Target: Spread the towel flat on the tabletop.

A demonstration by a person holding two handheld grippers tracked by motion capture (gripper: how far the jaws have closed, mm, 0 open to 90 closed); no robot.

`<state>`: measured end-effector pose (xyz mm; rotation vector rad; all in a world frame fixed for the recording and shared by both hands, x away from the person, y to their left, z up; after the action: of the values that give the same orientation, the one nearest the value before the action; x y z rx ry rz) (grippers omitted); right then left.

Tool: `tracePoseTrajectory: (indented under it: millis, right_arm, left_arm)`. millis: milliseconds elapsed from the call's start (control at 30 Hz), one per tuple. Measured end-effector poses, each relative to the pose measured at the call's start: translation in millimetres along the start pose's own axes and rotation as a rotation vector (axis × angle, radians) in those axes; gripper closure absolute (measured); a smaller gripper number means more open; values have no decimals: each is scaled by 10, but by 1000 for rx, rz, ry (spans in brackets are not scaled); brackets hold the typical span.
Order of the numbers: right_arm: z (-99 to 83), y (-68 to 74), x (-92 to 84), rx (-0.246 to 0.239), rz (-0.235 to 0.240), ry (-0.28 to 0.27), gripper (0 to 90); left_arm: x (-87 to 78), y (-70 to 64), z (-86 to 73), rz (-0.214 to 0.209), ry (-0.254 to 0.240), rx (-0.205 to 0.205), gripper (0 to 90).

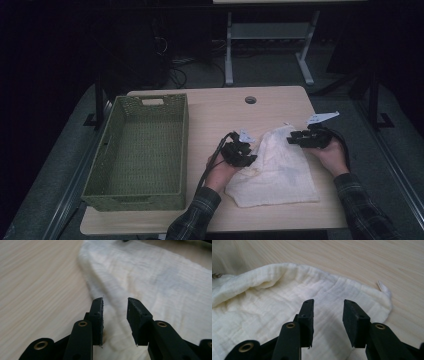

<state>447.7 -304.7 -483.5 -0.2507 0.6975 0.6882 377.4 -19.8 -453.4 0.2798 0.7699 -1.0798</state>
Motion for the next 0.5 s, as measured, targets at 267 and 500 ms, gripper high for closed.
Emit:
tracePoseTrajectory:
  millis: [267,500]
  right_arm:
    - [-30,31,-9,-7,-6,3,607]
    - [-71,30,-45,5,-11,14,607]
  left_arm:
    - [1,1,-159,-26,19,-42,650]
    - [111,-72,-263,-44,56,-31,722]
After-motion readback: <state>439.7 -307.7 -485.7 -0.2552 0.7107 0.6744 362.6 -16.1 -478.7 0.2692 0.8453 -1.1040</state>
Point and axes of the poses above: each handheld gripper's, and its own axes: x roughly forward along the jaws, z roughly out of its top, y roughly to its left, the point moved 3 cm from there along x, roughly forward along the jaws, and after that the axes turned 9 degrees about -z, right-handed, at the moved point
